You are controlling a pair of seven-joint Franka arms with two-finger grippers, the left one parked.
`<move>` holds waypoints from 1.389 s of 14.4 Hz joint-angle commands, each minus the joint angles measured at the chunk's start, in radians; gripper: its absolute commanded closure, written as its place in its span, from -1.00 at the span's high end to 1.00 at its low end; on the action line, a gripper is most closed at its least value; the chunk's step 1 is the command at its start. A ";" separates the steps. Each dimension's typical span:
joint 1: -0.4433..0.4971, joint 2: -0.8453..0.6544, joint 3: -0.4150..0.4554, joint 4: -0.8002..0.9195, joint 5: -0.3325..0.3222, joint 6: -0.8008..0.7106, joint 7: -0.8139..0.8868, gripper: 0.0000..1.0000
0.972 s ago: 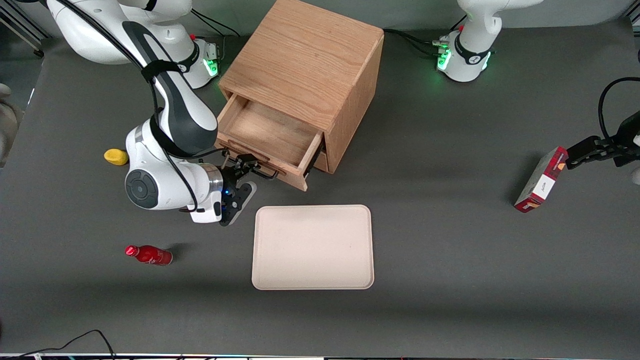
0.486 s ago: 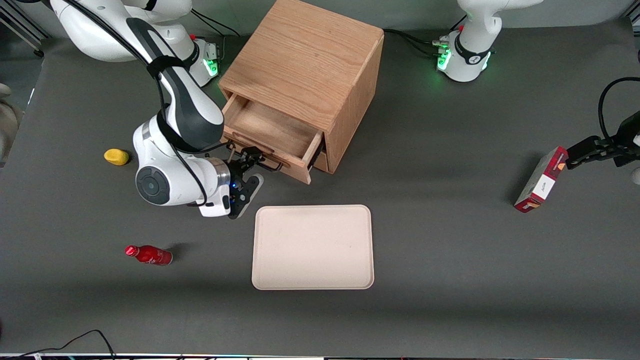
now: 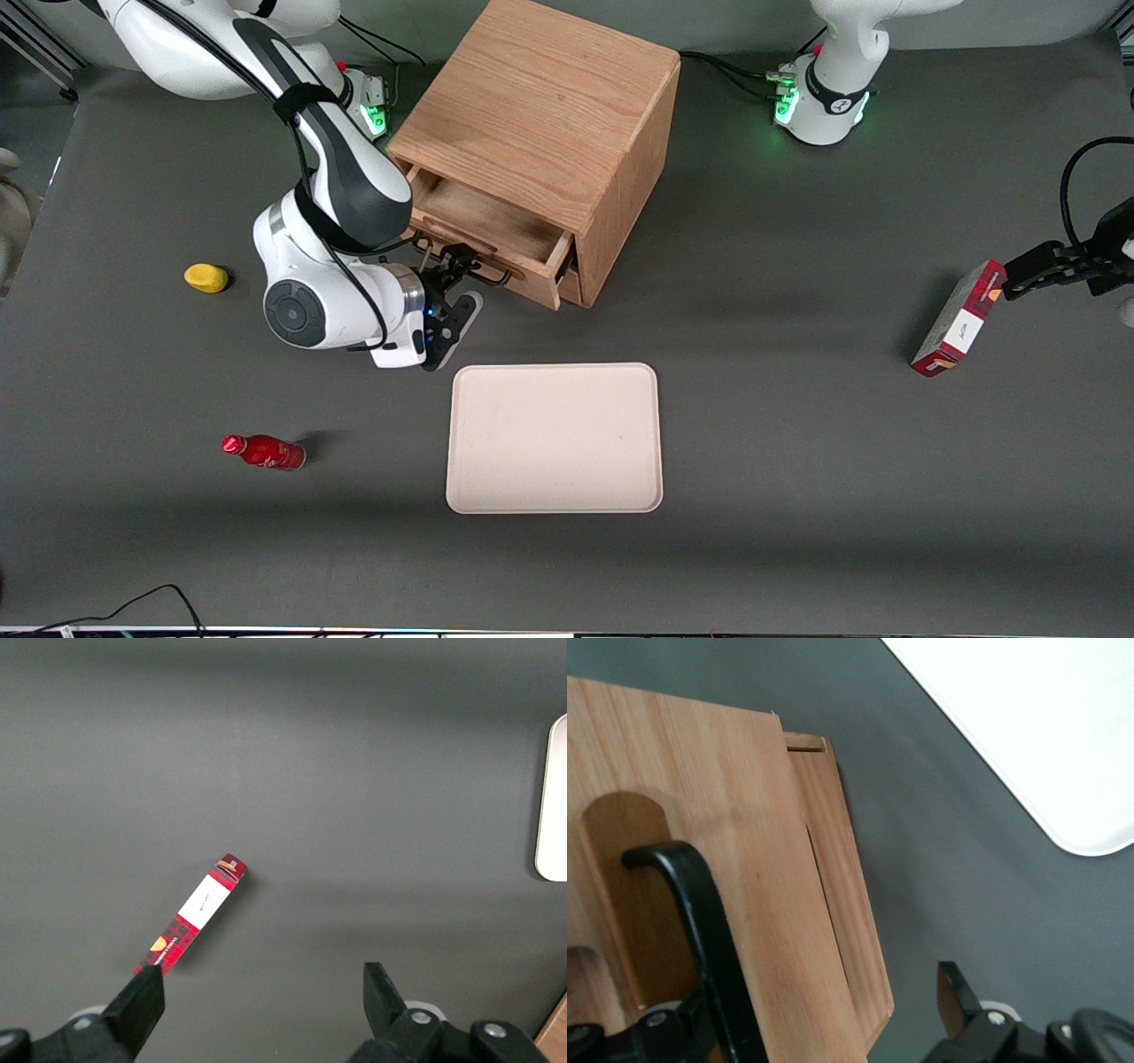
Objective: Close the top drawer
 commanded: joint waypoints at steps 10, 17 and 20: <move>-0.007 -0.046 0.053 -0.072 0.077 0.010 0.078 1.00; -0.012 -0.046 0.094 -0.092 0.083 0.029 0.149 1.00; -0.009 -0.054 0.096 -0.101 0.102 0.038 0.152 1.00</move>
